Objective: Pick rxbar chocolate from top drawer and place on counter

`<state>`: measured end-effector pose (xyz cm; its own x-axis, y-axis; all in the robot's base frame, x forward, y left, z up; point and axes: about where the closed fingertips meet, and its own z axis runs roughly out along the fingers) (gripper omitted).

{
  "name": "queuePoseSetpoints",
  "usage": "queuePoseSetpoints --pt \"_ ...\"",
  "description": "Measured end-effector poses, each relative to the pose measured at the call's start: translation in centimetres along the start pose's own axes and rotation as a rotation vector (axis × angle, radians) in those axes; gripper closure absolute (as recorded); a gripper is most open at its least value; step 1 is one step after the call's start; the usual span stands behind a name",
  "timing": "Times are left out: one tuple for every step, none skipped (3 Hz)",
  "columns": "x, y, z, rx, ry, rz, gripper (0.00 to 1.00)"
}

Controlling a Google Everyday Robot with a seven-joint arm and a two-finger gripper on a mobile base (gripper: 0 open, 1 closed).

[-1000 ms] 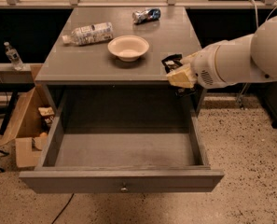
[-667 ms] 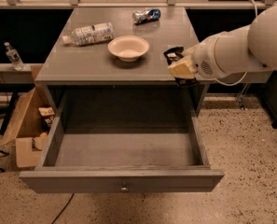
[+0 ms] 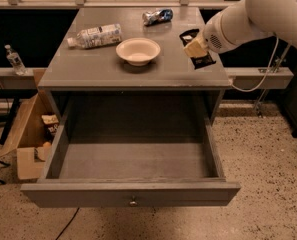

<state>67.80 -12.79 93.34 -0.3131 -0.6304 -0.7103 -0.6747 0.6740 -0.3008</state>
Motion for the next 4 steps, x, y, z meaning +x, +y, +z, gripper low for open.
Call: queuePoseSetpoints --pt "0.1 -1.9 2.5 -0.038 0.012 0.041 0.81" --pt "0.3 -2.7 4.8 -0.089 0.018 0.074 0.57" --pt "0.9 -2.8 6.5 -0.131 0.017 0.106 0.34" --pt "1.8 -2.6 7.9 -0.173 0.019 0.137 0.05"
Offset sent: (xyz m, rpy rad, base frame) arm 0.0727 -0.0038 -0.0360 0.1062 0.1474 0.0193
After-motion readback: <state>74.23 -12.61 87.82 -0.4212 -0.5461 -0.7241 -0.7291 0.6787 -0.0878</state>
